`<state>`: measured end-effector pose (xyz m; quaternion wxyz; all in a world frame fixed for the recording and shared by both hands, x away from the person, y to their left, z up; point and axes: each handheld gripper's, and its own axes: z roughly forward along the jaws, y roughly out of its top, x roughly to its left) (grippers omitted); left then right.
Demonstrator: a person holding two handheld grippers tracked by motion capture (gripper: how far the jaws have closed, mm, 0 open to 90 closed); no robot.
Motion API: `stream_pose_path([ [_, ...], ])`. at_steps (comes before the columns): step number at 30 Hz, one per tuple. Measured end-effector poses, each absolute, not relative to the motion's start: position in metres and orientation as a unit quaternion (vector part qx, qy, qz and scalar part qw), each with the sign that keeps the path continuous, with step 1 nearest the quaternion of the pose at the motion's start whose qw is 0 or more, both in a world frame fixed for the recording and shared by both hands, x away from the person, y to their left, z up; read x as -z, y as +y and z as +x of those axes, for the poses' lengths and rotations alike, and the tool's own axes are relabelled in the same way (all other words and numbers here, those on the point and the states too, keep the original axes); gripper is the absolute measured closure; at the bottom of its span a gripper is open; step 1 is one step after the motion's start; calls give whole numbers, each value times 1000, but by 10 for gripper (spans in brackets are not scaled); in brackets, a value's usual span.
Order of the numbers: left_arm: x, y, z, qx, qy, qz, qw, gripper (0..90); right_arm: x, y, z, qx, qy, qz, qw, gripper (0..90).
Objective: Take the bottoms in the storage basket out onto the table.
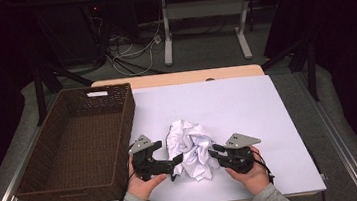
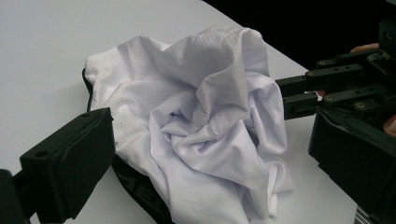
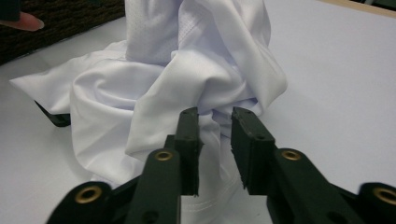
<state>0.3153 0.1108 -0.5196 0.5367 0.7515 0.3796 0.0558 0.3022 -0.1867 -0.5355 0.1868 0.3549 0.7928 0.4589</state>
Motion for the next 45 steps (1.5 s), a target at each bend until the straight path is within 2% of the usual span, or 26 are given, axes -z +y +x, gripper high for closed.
stream_pose_path([
  [3,520,112,316,-59,379,753,535,7,536,-187,303,-461,793,356,177,815],
  [9,520,112,316,-59,381,752,535,12,534,-186,301,-479,789,351,160,804],
  [13,520,112,316,-59,381,751,535,17,532,-184,298,-489,787,347,141,716],
  [19,519,114,316,-58,382,750,537,19,535,-176,297,-485,789,350,138,485],
  [22,520,114,316,-59,383,749,537,19,538,-170,297,-483,791,350,138,396],
  [26,520,114,316,-61,387,747,538,22,543,-163,298,-471,799,348,141,339],
  [30,521,115,317,-60,388,747,537,24,550,-156,300,-446,811,347,151,335],
  [33,521,115,317,-59,388,749,534,25,556,-151,301,-428,820,346,157,417],
  [40,522,117,318,-55,393,746,535,32,556,-154,300,-411,828,340,170,788],
  [42,522,117,317,-57,393,745,536,36,553,-157,300,-420,826,337,167,838],
  [45,522,116,317,-61,394,745,534,45,545,-164,299,-438,819,336,160,853],
])
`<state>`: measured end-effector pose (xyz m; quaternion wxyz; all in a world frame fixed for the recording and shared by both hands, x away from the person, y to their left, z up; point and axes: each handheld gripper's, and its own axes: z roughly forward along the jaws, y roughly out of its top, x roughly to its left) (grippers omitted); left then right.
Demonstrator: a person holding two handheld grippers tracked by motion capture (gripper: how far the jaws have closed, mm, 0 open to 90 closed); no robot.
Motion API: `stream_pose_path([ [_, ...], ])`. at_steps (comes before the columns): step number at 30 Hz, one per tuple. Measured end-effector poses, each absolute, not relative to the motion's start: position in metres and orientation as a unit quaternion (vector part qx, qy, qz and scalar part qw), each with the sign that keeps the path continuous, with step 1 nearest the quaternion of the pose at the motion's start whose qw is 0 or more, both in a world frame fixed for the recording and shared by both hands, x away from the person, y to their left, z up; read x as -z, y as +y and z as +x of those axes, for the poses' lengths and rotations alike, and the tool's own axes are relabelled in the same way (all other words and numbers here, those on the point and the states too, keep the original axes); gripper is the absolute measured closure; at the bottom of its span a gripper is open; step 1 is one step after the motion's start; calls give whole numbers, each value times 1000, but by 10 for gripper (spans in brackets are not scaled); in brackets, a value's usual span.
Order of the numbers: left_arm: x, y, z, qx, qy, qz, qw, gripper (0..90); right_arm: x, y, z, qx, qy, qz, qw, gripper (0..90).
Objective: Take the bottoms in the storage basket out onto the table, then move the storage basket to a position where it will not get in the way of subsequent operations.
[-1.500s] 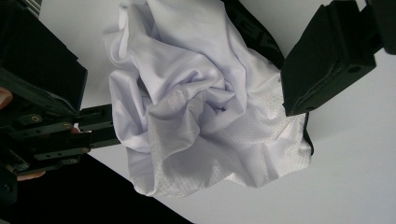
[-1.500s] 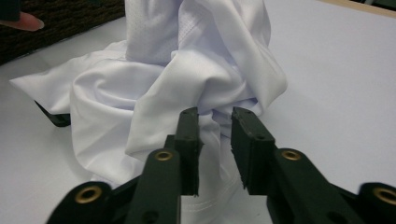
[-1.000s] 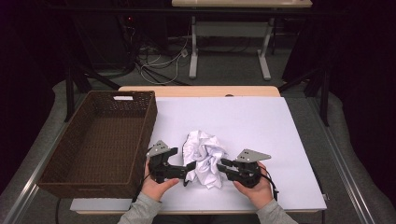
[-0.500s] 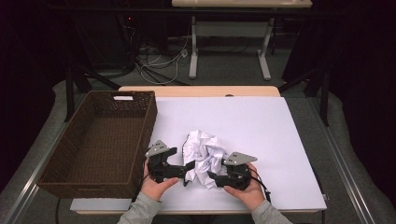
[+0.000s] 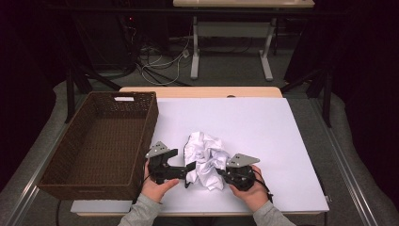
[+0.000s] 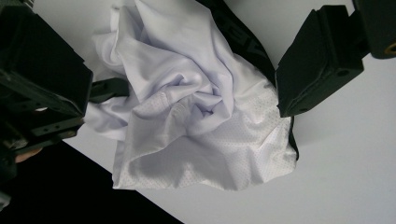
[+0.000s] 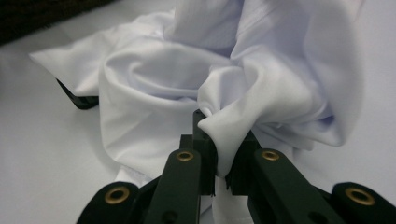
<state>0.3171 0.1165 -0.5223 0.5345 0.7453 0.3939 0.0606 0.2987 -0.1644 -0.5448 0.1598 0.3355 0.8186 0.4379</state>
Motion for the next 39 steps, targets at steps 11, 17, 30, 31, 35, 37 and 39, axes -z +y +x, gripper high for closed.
stream_pose_path([
  [11,523,115,316,-65,389,750,530,81,517,-198,299,-488,778,354,178,857],
  [17,526,114,313,-67,387,756,524,116,509,-210,301,-504,759,361,196,858],
  [30,525,117,314,-67,393,756,520,162,496,-234,303,-522,731,382,218,860],
  [31,526,116,314,-68,393,756,519,164,496,-235,303,-523,729,384,218,860],
  [35,526,115,313,-69,393,757,518,166,492,-241,303,-526,723,387,226,860],
  [37,525,116,312,-70,392,757,519,171,491,-244,302,-528,719,392,228,860],
  [39,524,116,312,-73,392,755,520,179,490,-247,302,-529,716,391,233,860],
])
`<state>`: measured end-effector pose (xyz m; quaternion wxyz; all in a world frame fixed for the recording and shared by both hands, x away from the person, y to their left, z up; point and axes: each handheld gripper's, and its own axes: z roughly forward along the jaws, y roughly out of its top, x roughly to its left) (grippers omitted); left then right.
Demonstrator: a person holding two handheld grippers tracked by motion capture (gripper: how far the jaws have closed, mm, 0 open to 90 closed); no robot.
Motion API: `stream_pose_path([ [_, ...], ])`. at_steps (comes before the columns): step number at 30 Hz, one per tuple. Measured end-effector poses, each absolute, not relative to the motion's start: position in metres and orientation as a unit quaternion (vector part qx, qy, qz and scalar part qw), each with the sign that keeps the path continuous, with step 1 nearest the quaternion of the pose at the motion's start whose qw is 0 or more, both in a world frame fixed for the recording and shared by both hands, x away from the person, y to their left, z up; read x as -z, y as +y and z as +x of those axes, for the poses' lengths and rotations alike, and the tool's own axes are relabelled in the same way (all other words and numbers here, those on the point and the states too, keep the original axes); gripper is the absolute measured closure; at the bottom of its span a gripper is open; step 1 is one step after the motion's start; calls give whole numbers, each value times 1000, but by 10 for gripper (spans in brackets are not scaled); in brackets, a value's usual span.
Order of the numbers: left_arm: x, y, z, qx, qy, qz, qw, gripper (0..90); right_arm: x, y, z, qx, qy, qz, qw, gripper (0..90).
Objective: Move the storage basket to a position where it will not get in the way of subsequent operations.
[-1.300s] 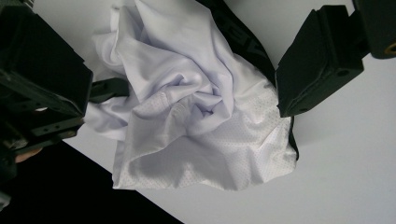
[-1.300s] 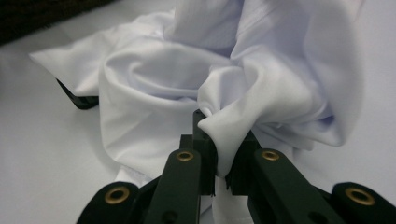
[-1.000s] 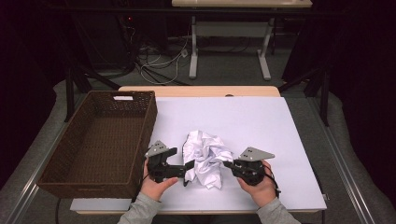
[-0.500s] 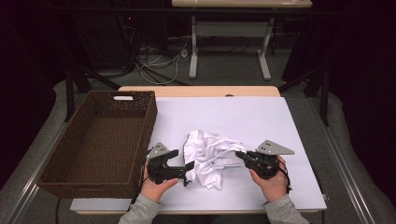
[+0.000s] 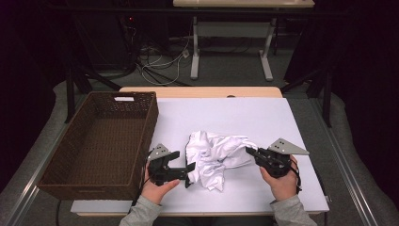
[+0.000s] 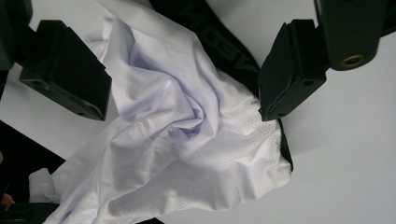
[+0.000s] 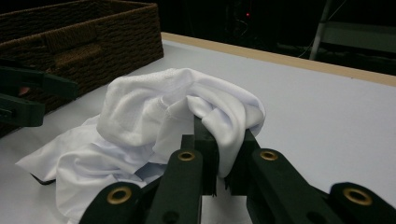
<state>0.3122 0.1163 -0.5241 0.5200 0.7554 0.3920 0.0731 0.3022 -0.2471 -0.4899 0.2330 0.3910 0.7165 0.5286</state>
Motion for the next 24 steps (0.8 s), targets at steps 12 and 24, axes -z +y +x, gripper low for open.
stream_pose_path([
  [12,524,120,311,-82,397,756,514,220,477,-272,296,-532,693,411,261,860],
  [24,527,114,309,-80,395,760,510,254,472,-297,293,-528,677,426,286,859],
])
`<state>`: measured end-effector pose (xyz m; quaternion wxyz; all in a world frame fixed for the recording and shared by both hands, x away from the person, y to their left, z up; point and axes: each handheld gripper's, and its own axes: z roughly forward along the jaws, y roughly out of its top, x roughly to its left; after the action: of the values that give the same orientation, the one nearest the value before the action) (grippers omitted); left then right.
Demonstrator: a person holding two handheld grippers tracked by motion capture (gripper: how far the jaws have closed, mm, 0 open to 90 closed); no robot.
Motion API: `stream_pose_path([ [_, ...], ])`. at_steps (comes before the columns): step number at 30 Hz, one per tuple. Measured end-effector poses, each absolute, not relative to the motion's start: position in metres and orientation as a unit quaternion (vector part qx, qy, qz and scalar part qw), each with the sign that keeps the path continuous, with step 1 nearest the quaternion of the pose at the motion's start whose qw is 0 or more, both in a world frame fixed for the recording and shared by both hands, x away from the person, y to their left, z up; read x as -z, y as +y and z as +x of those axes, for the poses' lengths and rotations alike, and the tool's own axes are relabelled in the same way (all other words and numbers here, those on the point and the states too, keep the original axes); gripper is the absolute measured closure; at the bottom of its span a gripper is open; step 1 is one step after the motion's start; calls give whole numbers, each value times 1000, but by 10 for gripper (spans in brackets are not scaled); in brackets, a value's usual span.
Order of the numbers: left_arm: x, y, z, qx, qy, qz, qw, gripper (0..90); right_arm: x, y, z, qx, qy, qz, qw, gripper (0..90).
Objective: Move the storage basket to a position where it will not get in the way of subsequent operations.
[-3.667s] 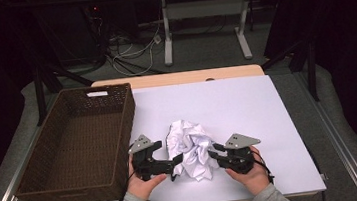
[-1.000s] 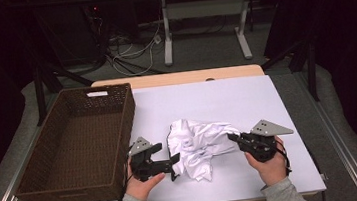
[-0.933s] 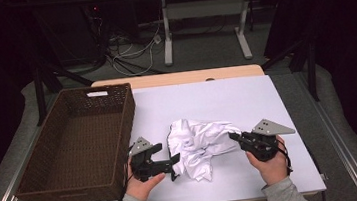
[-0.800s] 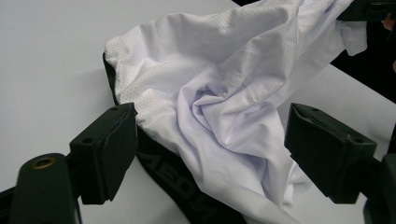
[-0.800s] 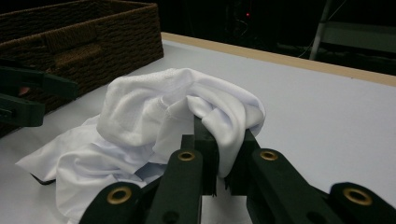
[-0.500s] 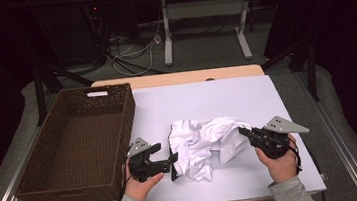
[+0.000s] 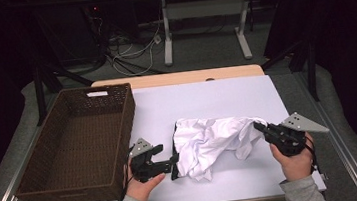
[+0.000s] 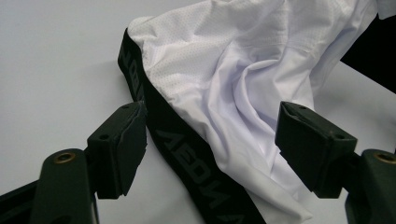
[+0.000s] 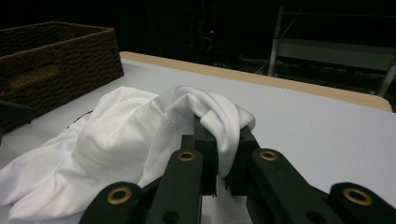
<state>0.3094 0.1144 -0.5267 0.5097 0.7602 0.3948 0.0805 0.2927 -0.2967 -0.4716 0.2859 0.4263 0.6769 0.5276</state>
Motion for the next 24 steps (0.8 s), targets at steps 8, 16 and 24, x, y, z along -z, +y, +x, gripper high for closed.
stream_pose_path([
  [8,530,112,307,-76,392,765,505,273,472,-314,288,-525,663,444,296,859],
  [16,534,107,304,-85,389,772,496,286,483,-325,284,-516,661,458,295,859],
  [24,537,104,302,-85,379,782,487,351,504,-327,275,-499,673,475,269,854],
])
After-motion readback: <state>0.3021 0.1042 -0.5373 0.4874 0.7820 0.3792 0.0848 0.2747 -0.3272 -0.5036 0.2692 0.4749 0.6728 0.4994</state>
